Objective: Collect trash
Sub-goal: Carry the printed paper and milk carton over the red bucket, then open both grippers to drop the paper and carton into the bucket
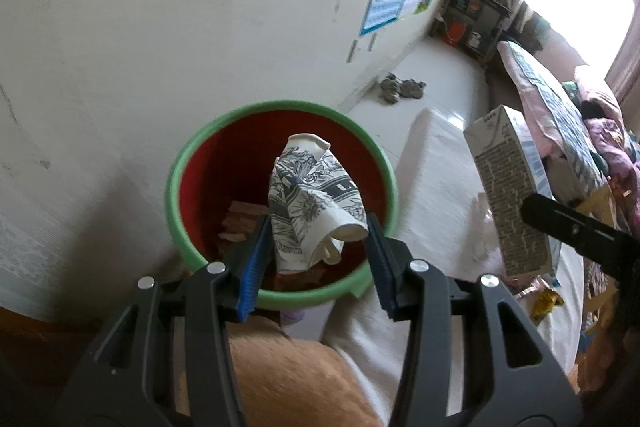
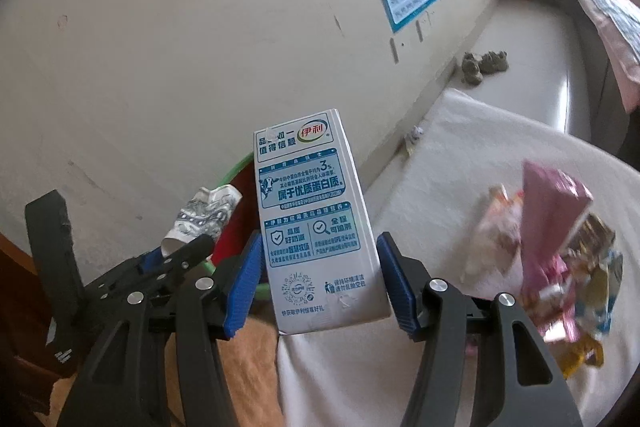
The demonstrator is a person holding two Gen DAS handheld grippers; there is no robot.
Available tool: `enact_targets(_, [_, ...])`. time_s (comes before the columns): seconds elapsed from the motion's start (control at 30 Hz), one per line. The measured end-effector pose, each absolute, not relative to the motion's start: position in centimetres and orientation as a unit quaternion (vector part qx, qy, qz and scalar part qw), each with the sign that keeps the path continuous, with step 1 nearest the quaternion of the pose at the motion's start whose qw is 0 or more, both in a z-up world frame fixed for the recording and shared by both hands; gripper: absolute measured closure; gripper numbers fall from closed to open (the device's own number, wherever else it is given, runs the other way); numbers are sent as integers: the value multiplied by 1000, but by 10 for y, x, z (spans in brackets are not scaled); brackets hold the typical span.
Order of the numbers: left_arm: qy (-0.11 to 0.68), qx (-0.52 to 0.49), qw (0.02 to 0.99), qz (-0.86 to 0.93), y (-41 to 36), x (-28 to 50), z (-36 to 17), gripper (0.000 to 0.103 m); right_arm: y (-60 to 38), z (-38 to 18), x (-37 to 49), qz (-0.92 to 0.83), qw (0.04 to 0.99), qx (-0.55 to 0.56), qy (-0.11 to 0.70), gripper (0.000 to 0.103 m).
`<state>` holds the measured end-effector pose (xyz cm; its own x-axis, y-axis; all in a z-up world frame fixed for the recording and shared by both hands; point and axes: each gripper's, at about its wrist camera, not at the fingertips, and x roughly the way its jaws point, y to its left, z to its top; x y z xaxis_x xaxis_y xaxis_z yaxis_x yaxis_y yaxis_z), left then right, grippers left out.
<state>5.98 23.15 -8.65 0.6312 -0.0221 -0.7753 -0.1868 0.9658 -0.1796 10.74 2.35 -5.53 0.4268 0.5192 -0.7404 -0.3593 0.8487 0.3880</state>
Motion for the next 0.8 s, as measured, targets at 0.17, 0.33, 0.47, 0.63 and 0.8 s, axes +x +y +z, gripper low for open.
enact_targets(0.17, [434,-139,888,68,258,74,-96,58,49,-58,124,272,833,95,473,47])
enact_targets(0.33, [447,-153,878,74,272,90,-108,58,75,-66,137,281,828,80,478,47])
enact_targets(0.47, [457,-160,872,73,277,97,-116,58,90,-78,146,281,822,79,488,47])
enact_targets(0.63, [465,-170,865,78,283,102,-124,58,98,-88,153,279,815,84,500,47])
enact_targets(0.8, [472,-174,860,83,285,103,-129,57,101,-92,158,282,814,89,500,45])
